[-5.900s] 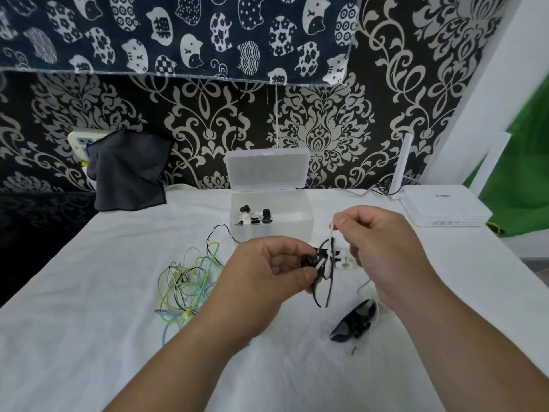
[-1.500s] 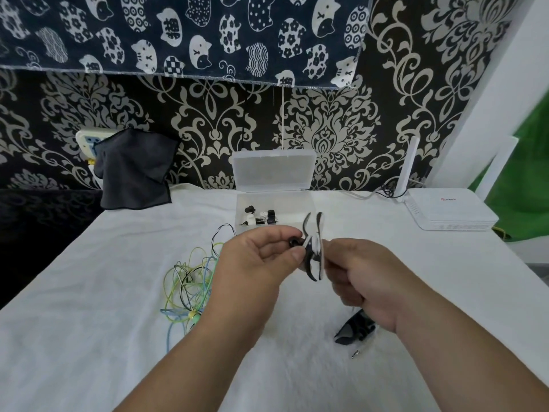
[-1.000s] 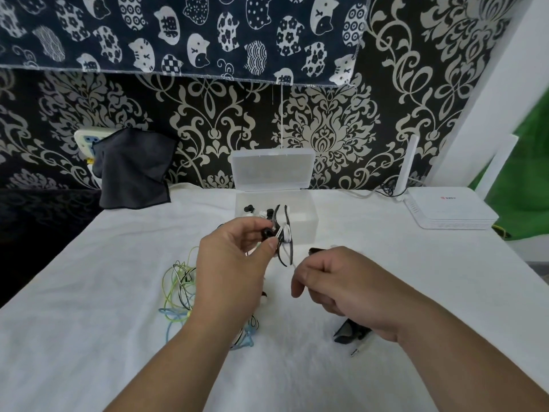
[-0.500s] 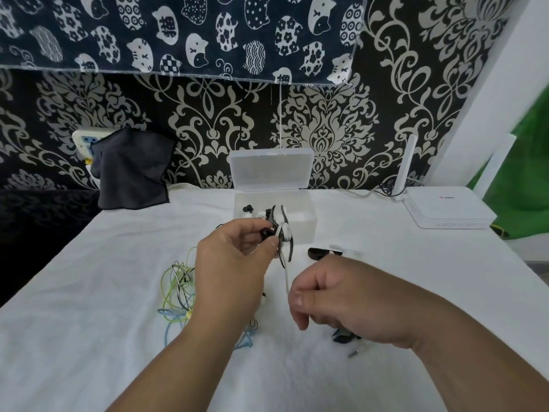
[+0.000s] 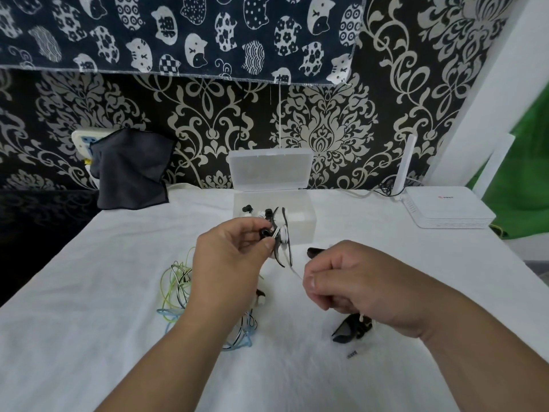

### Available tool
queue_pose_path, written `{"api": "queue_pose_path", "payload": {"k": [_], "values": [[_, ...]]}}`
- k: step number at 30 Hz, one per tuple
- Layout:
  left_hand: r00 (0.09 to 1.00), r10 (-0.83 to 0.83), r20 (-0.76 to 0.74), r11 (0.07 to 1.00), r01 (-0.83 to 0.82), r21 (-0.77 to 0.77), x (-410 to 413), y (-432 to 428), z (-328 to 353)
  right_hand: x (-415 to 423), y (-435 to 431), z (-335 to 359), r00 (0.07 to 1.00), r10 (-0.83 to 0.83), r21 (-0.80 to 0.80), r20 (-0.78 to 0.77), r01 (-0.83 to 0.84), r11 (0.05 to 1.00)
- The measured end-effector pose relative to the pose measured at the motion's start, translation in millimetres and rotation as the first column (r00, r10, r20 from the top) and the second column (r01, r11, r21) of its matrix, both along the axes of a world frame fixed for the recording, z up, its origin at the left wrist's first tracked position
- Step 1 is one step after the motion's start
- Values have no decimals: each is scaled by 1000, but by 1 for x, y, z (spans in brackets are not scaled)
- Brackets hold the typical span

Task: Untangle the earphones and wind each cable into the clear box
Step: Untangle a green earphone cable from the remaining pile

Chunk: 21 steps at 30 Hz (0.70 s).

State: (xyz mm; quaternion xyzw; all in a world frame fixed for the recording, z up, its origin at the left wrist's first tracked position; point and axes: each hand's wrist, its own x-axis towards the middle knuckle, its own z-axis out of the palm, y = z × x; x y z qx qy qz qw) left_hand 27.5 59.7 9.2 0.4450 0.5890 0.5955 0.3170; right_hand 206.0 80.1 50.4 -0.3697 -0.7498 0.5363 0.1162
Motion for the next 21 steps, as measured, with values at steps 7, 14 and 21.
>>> {"api": "queue_pose_path", "payload": {"k": [7,14,21], "values": [[972,1,-233,1000,-1,-1,8,-6,0,-4,-1,-3,996,-29,-33,-90,26,999],[849,-59,-525,997,79,16,13,-12,1,0,8,-1,896,-301,-10,-325,316,949],[908,-319,-272,947,300,-110,14,-13,9,10,21,-9,804,-533,305,-263,594,744]]}}
